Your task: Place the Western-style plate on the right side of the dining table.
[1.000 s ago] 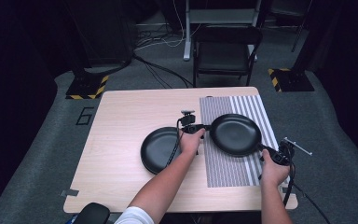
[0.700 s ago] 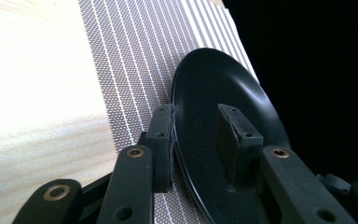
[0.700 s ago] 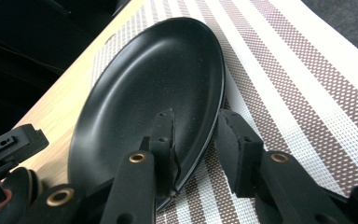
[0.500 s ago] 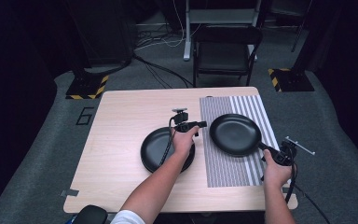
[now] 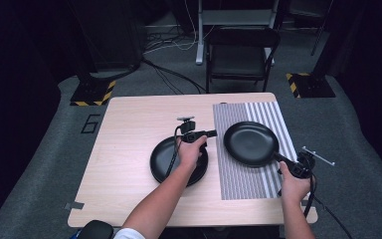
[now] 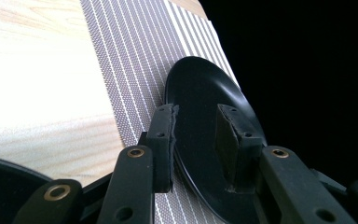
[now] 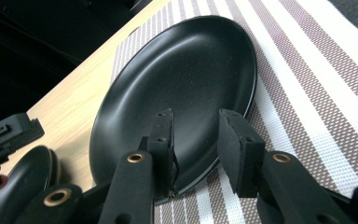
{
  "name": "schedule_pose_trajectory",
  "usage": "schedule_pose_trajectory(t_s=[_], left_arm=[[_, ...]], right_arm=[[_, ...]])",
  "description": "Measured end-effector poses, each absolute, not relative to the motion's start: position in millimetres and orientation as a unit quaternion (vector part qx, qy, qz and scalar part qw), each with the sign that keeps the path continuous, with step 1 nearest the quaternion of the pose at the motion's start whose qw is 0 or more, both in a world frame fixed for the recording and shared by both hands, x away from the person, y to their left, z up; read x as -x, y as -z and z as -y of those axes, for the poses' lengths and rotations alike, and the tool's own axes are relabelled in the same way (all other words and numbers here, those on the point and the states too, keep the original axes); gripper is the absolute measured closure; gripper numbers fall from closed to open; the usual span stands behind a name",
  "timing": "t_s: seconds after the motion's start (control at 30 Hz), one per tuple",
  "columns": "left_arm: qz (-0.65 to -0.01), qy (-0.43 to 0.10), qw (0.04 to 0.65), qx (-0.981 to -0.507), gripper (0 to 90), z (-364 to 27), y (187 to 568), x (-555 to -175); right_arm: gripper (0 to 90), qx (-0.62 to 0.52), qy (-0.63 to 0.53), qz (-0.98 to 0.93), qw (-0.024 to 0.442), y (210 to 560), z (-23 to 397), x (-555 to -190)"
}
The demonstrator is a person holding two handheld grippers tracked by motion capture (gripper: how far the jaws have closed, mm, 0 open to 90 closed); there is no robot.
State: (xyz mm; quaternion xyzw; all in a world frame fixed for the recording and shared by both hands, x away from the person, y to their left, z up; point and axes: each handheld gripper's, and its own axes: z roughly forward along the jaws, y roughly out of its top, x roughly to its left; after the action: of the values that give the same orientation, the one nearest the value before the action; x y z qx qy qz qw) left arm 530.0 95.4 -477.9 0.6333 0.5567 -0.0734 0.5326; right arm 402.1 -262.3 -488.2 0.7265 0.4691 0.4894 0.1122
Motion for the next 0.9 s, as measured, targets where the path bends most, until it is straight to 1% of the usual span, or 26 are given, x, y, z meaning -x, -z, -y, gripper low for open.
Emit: schedule_pose_trajectory(t_s=[0.23, 0.43, 0.7, 0.9], left_arm=[[-0.553, 0.069, 0.541, -0.629, 67.3, -112, 471, -526], [-0.55, 0.054, 0.54, -0.634, 66.8, -133, 466, -521], [-0.561, 0.066, 0.54, -0.625, 66.6, -159, 465, -514], [-0.553, 0.062, 0.549, -0.624, 65.0, -182, 459, -505]], right_arm=[[65.6, -0.713, -0.496, -0.483, 0.109, 484, 261, -390], [64.8, -0.703, -0.5, -0.492, 0.117, 482, 260, -378], [64.6, -0.689, -0.523, -0.491, 0.107, 474, 256, -363], [60.9, -0.68, -0.523, -0.502, 0.11, 470, 252, -356]])
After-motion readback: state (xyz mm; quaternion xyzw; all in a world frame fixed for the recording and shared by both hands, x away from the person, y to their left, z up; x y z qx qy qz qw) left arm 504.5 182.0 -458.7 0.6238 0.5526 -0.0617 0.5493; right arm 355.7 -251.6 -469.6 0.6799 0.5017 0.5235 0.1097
